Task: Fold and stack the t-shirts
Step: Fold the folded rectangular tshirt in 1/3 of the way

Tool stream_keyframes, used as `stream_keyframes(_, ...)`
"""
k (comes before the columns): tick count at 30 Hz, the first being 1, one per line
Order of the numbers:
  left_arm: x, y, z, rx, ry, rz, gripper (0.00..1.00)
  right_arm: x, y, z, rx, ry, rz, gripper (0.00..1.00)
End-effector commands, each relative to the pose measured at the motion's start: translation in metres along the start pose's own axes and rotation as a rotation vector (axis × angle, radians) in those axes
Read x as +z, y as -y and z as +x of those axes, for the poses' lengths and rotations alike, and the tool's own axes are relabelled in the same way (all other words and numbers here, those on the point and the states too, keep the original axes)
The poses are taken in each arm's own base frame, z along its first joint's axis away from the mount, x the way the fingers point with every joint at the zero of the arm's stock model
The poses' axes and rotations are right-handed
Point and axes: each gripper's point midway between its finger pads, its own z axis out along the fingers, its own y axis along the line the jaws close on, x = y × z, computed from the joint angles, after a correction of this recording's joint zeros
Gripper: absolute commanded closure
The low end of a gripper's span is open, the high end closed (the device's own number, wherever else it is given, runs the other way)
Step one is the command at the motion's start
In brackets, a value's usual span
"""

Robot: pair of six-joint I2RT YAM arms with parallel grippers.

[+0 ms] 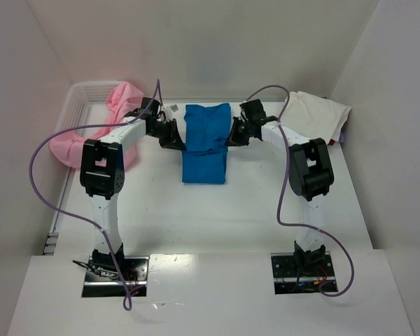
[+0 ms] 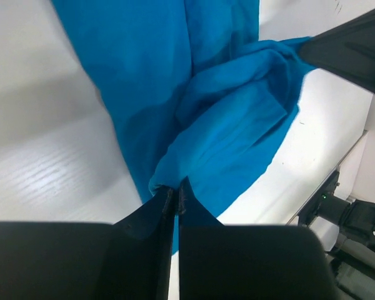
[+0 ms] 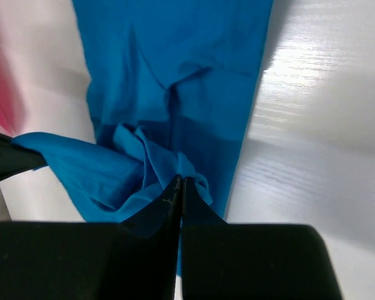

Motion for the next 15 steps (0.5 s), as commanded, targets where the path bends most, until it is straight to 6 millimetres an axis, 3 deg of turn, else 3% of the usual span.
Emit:
stream_keyframes(1,0.003,0.006,-0.013,0.048,0.015,0.052,0.95,0.007,-0.001,-0.008,-0.027,-0.001,-0.017,1.00)
stream_keyframes(7,0.016,-0.005,-0.011,0.026,-0.010,0.046,0.90,0.014,-0.001,-0.022,-0.037,0.036,-0.007,1.00)
stream_keyframes(9,0.016,-0.004,-0.023,0.046,0.016,0.043,0.86,0.017,0.001,-0.024,-0.046,0.042,0.002,1.00)
stream_keyframes(10,0.015,-0.003,-0.028,0.055,0.029,0.032,0.83,0.015,-0.002,-0.028,-0.050,0.053,-0.004,1.00)
stream_keyframes(12,0.013,-0.005,-0.037,0.090,0.047,0.009,0.60,0.016,-0.004,-0.036,-0.064,0.071,-0.002,0.93)
stream_keyframes(14,0.006,-0.005,-0.045,0.115,0.071,-0.026,0.51,0.012,-0.008,-0.047,-0.081,0.104,0.003,0.85)
stream_keyframes(15,0.003,-0.010,-0.049,0.131,0.088,-0.067,0.46,0.009,-0.012,-0.056,-0.088,0.127,0.003,0.76)
